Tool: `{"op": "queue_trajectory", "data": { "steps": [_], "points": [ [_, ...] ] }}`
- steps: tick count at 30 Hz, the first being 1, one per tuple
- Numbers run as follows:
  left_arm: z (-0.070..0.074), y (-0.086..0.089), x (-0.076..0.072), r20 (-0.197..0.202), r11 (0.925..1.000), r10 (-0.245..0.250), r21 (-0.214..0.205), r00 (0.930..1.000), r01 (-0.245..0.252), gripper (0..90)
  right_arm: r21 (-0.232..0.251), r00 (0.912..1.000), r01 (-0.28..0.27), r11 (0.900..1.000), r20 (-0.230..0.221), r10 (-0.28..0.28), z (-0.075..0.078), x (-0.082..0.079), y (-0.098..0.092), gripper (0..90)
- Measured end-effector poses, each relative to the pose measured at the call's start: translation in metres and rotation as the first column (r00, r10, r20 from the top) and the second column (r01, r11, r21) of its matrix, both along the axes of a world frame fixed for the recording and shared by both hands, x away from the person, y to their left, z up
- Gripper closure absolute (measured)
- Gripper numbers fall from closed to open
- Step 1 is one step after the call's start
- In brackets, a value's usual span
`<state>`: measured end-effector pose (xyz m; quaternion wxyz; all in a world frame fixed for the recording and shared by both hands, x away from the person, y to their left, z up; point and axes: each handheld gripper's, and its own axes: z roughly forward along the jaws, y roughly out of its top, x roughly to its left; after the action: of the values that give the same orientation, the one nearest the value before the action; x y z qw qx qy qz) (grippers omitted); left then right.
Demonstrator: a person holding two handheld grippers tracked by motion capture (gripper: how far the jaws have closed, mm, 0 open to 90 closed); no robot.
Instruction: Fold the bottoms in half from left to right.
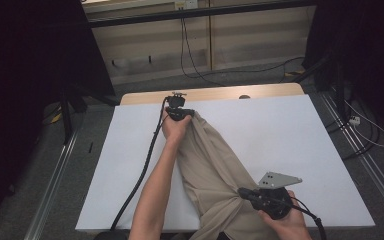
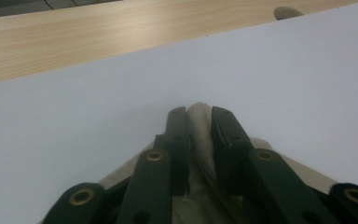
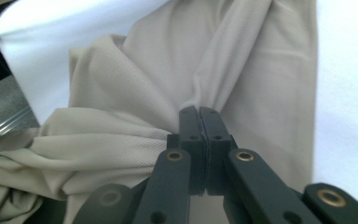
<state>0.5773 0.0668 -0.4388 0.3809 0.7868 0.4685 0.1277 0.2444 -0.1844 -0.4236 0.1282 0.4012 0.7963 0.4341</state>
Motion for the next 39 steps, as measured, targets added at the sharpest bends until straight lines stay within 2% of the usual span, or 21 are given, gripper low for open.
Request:
{"op": "queue_trajectory", "data": {
  "steps": [5,9,12,17,20,23,26,28,32,35,39],
  "points": [
    [-0.004,-0.008,0.0,0.007,0.9999,-0.017,-0.002,0.9998,0.017,72.0,-0.029,0.9993,0.032,0.9991,-0.017,-0.032,-0.005,0.004,-0.009,89.6],
    [-0.003,-0.009,-0.002,0.018,0.9992,-0.031,-0.024,0.9993,0.032,63.6,-0.058,0.9979,0.048,0.9972,-0.04,-0.05,-0.01,0.005,-0.016,89.3],
    [0.003,-0.007,-0.004,0.025,0.9982,-0.021,-0.055,0.9995,0.022,51.3,-0.071,0.9964,0.061,0.9957,-0.054,-0.065,-0.014,0.006,-0.019,88.8],
    [0.019,-0.003,-0.013,0.081,0.9985,-0.032,-0.041,0.9962,0.036,35.3,-0.117,0.9941,0.079,0.99,-0.065,-0.087,-0.016,0.006,-0.023,88.6],
    [0.025,0.001,-0.02,0.106,0.9987,-0.037,-0.031,0.9937,0.041,31.2,-0.14,0.991,0.093,0.9859,-0.083,-0.105,-0.018,0.006,-0.026,85.8],
    [0.025,0.005,-0.027,0.11,0.9988,-0.042,-0.02,0.993,0.045,29.7,-0.16,0.9881,0.104,0.9816,-0.096,-0.12,-0.021,0.006,-0.029,86.3],
    [0.021,0.01,-0.034,0.111,0.9982,-0.053,-0.022,0.9925,0.055,28.4,-0.172,0.9879,0.108,0.9791,-0.091,-0.125,-0.02,0.005,-0.031,88.6],
    [0.018,0.015,-0.04,0.106,0.9981,-0.058,-0.012,0.9926,0.06,27.4,-0.195,0.9859,0.117,0.9737,-0.095,-0.138,-0.02,0.004,-0.031,90.0],
    [0.014,0.028,-0.047,0.109,0.999,-0.041,-0.012,0.9932,0.042,27.0,-0.217,0.9847,0.129,0.9676,-0.087,-0.151,-0.019,0.004,-0.033,90.0],
    [0.012,0.036,-0.052,0.099,0.999,-0.043,-0.002,0.9941,0.044,26.8,-0.206,0.9832,0.143,0.9682,-0.083,-0.162,-0.017,0.005,-0.037,90.0],
    [0.01,0.044,-0.064,0.099,0.998,-0.063,0.011,0.9931,0.062,27.0,-0.225,0.9832,0.15,0.9626,-0.069,-0.169,-0.016,0.001,-0.042,90.0]
  ]
}}
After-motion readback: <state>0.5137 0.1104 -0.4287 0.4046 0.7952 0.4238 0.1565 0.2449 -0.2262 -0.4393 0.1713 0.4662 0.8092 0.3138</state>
